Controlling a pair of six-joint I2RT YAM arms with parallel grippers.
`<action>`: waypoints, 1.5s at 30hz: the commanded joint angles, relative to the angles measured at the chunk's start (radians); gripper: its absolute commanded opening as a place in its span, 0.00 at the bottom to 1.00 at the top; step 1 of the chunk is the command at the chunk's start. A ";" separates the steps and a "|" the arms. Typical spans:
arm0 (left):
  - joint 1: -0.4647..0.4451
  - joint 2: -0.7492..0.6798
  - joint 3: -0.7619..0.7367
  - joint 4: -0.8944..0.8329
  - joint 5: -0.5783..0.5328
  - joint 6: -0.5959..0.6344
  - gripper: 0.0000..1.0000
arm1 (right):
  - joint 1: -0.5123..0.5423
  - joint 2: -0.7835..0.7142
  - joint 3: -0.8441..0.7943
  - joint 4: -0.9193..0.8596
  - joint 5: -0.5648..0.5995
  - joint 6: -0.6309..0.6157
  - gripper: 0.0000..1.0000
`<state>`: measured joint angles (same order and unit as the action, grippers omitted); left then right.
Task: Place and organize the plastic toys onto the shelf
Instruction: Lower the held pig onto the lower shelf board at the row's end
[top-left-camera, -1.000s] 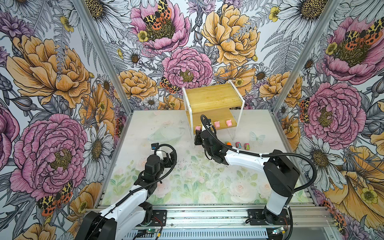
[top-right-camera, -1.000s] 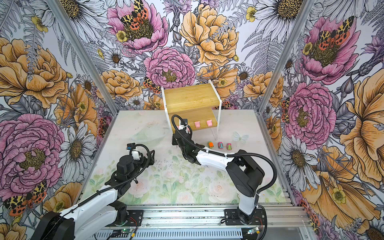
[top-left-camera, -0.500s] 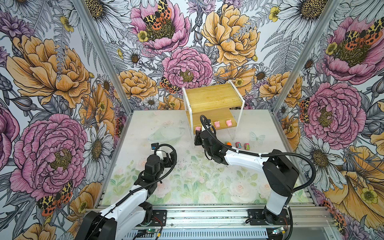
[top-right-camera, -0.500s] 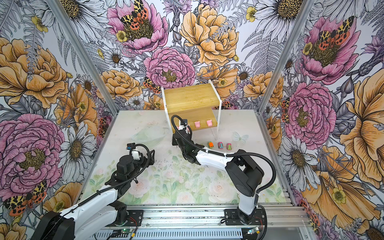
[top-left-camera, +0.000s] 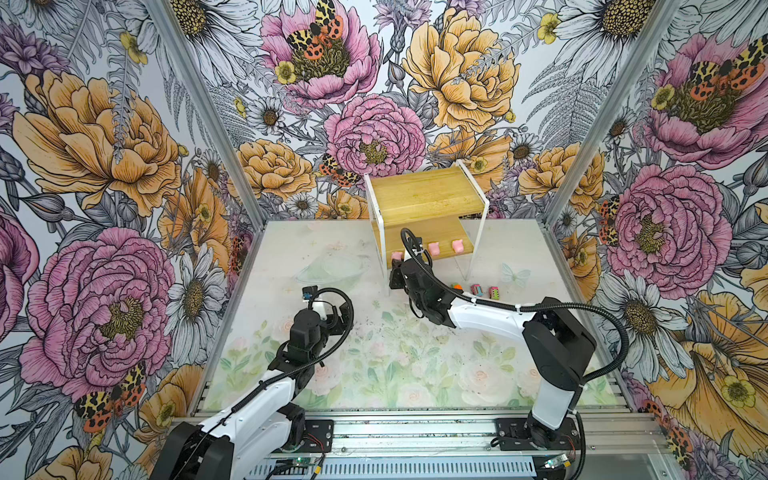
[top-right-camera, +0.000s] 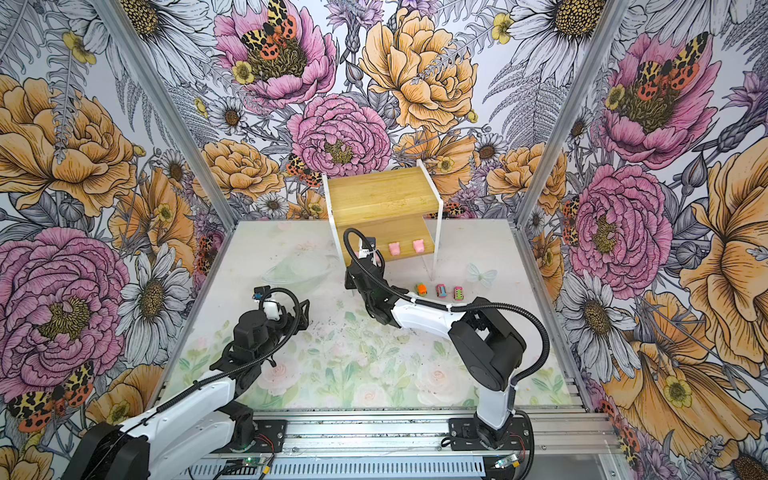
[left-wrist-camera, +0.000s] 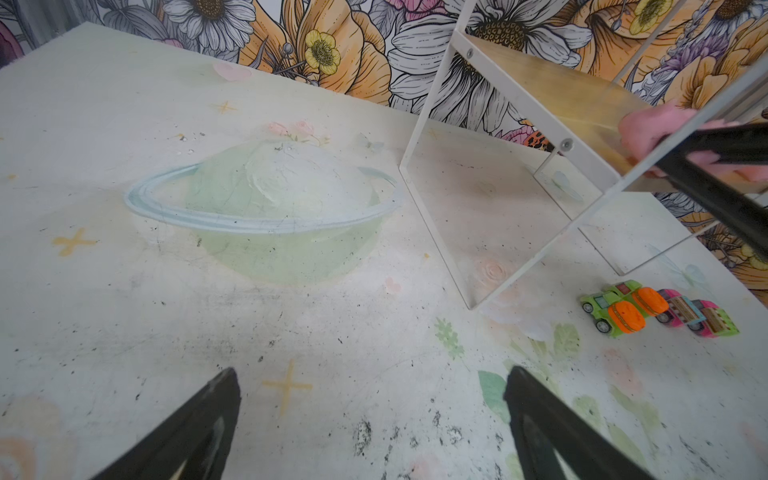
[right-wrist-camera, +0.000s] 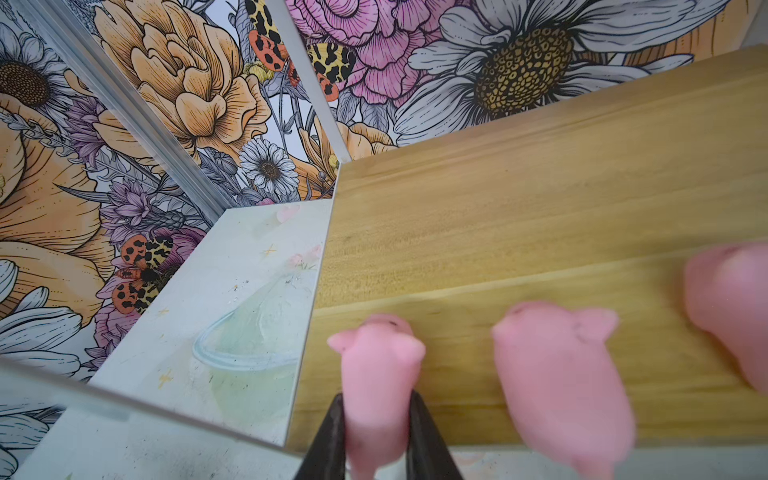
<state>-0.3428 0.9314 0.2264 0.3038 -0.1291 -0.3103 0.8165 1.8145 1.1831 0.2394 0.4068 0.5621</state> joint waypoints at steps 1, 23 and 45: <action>-0.003 0.002 -0.010 0.032 -0.002 0.006 0.99 | -0.007 0.025 0.028 0.003 -0.014 0.022 0.25; -0.003 0.003 -0.010 0.033 -0.003 0.006 0.99 | -0.011 0.048 0.059 -0.023 -0.008 0.005 0.27; -0.005 0.006 -0.009 0.033 -0.009 0.005 0.99 | -0.012 0.031 0.038 -0.060 -0.010 0.011 0.32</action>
<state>-0.3428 0.9314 0.2264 0.3038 -0.1295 -0.3103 0.8108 1.8420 1.2198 0.2306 0.3965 0.5686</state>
